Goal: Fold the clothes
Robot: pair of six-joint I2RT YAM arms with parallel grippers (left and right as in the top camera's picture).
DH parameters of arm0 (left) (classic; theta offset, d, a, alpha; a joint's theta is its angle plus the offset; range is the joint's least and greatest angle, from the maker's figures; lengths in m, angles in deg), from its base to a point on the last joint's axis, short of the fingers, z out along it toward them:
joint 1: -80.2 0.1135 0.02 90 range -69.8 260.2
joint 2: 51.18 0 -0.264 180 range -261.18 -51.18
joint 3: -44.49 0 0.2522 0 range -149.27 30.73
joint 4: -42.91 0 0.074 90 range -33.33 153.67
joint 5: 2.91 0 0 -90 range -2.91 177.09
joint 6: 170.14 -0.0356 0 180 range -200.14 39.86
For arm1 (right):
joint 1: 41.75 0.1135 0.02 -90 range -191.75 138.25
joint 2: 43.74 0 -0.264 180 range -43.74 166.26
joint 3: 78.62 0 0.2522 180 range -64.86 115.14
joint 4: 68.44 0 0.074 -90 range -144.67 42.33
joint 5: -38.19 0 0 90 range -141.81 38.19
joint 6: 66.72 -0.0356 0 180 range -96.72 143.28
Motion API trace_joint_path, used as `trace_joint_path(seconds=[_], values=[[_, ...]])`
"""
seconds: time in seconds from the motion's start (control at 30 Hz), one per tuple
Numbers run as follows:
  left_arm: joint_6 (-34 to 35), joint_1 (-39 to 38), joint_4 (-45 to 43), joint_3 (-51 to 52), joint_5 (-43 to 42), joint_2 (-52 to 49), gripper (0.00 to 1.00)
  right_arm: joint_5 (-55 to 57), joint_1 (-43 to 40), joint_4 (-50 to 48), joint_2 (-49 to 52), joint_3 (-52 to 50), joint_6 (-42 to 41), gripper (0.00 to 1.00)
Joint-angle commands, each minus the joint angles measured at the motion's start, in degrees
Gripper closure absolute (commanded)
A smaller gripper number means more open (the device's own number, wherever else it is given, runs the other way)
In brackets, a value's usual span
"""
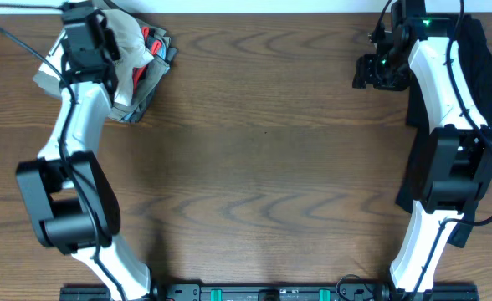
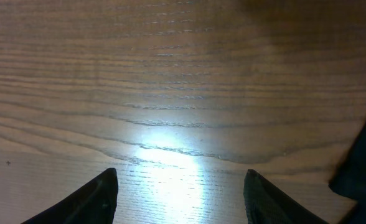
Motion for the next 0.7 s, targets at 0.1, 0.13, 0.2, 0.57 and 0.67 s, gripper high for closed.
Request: trace_joint_path(seconds=[0.1,0.13,0.2,0.57,0.67], values=[[5.14,2.75,-7.56,-0.22,-0.22,-5.88,0.94,0.33,0.44,-0.09,-0.76,-0.44,-0.15,0.37],[5.14,2.73,-8.79,-0.22,-0.24,-7.17,0.94,0.33,0.46,-0.11,-0.76,-0.44,-0.15,0.37],[5.14,2.73,-11.26,-0.22,-0.87,-10.08,0.94,0.33,0.57,-0.13,-0.76,-0.44,-0.15,0.37],[5.09,1.42,-18.1,-0.22,-5.95,-22.88,0.94,0.33,0.7,-0.07,-0.76,-0.44,-0.15,0.37],[5.09,1.33,-19.52,-0.24,-5.95,-21.88,0.94,0.33,0.7,-0.09,-0.76,-0.44,-0.15,0.37]])
